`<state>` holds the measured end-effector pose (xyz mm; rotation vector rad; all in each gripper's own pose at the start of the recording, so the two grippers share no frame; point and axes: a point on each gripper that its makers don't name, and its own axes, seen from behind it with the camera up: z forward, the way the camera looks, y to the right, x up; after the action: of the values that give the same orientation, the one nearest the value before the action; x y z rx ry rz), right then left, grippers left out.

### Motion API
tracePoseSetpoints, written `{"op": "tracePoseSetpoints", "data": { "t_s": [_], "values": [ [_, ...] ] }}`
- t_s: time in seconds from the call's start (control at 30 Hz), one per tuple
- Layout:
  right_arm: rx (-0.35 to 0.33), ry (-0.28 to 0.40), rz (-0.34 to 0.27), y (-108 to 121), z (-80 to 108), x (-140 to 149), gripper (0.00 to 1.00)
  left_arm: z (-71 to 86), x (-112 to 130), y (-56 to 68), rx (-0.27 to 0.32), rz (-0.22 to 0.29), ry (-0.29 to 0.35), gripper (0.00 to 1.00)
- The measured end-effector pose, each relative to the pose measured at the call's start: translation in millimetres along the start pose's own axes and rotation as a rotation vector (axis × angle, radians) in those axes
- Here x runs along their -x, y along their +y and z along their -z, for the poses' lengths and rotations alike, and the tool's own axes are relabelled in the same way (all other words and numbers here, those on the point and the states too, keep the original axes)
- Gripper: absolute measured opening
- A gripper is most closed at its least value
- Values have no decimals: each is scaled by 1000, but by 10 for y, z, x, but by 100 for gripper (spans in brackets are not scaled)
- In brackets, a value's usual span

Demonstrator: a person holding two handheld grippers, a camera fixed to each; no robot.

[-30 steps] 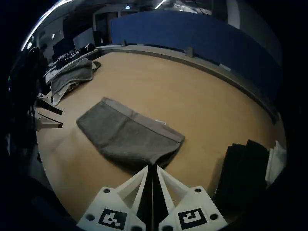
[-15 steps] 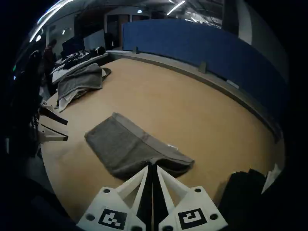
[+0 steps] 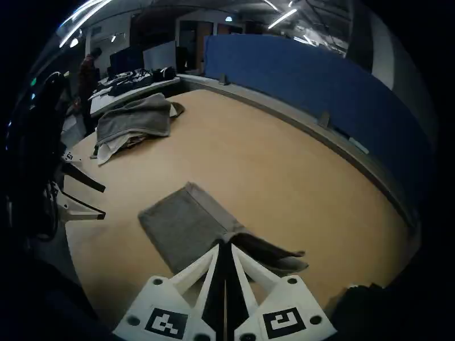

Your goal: Fold towel

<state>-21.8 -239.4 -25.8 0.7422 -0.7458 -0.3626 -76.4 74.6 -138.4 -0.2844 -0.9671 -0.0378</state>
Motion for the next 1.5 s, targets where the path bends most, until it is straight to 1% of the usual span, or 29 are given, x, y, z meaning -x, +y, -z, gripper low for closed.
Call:
{"op": "tracePoseSetpoints", "data": {
  "t_s": [0.33,0.67,0.97,1.17,1.27,1.5],
  "values": [
    [-69,2,60,-350,-275,-218,1,59,16,-106,-12,43,20,91],
    [-152,-11,148,-836,-548,-342,1,112,98,-195,-21,81,31,91],
    [-231,-36,224,-1273,-845,-211,1,120,180,-241,-26,111,35,91],
    [-286,-56,230,-1550,-1033,-62,1,120,224,-206,-21,130,35,91],
    [-292,-67,234,-1606,-1081,4,1,117,237,-201,-19,135,35,91],
    [-302,-103,243,-1643,-1117,161,1,130,251,-194,-19,136,38,91]
  ]
}}
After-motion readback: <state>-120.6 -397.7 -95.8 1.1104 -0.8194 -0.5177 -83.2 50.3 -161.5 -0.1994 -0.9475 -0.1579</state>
